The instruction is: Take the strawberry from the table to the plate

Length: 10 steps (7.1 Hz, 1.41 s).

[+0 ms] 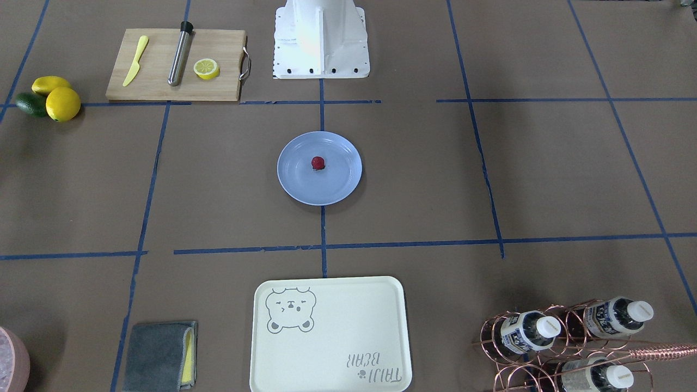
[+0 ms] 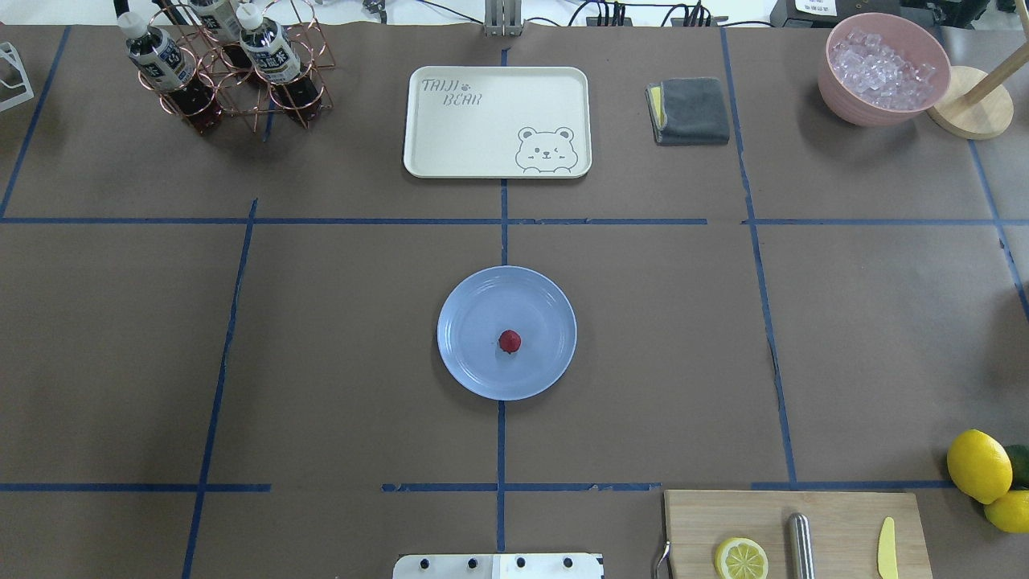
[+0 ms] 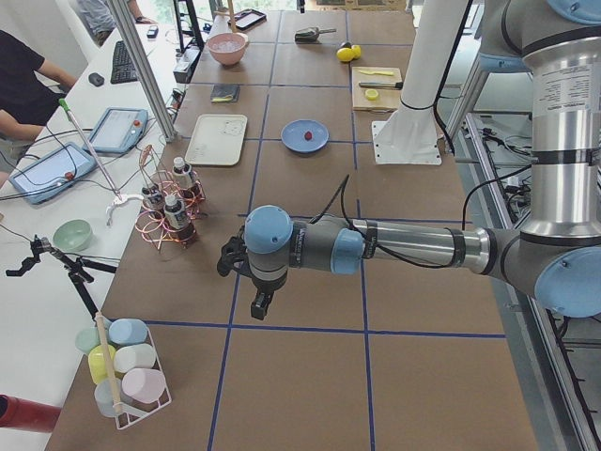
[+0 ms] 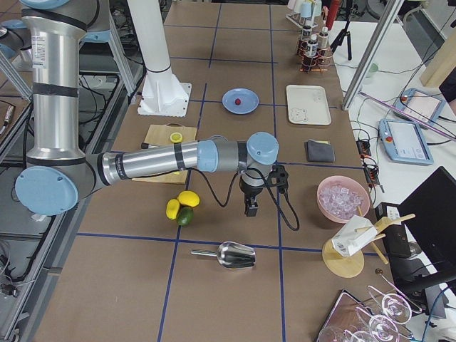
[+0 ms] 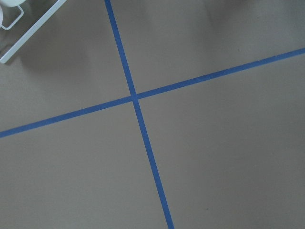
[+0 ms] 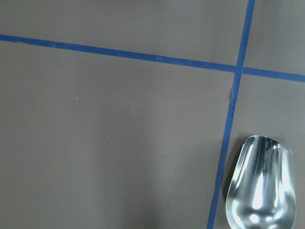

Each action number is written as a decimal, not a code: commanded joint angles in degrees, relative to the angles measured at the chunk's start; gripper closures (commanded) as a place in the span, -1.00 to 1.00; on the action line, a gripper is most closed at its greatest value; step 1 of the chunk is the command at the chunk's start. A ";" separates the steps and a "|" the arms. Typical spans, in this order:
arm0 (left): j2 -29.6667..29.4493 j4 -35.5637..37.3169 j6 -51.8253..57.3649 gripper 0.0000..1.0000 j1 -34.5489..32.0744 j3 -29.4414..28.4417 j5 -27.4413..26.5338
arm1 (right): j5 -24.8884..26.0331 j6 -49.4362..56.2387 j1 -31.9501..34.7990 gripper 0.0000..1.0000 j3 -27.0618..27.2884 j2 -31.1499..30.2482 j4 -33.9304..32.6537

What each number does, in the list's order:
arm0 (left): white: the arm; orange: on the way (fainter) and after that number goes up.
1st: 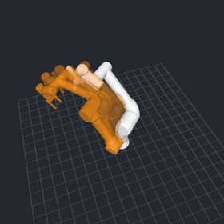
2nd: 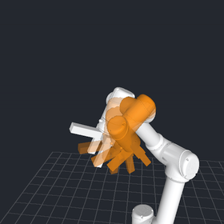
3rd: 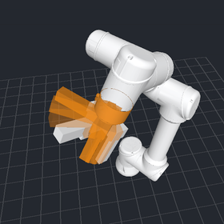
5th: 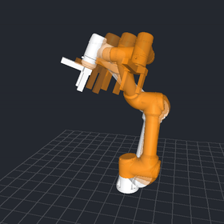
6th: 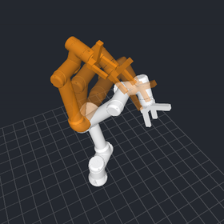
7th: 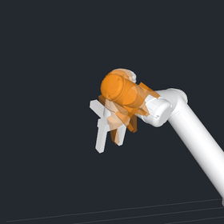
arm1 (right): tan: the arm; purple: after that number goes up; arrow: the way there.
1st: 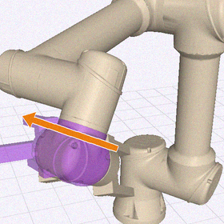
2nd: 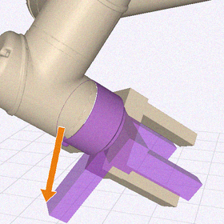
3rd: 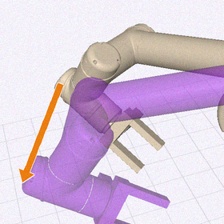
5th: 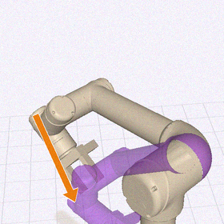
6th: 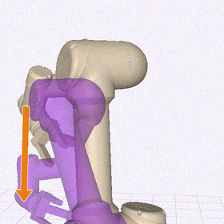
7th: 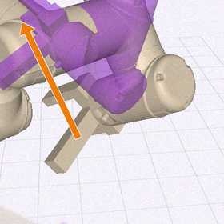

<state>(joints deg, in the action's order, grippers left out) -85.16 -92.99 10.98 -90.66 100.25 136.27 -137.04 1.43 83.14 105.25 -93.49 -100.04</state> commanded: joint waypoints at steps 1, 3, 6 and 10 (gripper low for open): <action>0.08 0.18 0.00 -1.00 -0.05 0.21 -1.54 | -0.15 -0.47 0.00 -1.00 0.05 0.32 0.02; 0.35 0.09 -0.08 -1.00 -0.05 0.04 -1.54 | -1.03 -0.29 0.00 -1.00 0.74 0.41 0.02; 0.44 0.18 -0.09 -1.00 -0.05 0.30 -1.45 | -1.03 -0.03 0.00 -1.00 0.93 0.58 0.11; -0.09 0.18 0.00 -1.00 -0.22 0.91 -1.54 | -0.86 0.15 0.00 -1.00 0.92 0.76 0.11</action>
<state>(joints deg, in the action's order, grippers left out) -85.16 -92.81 10.95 -90.79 100.86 134.74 -137.91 1.56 83.14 106.10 -92.76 -99.93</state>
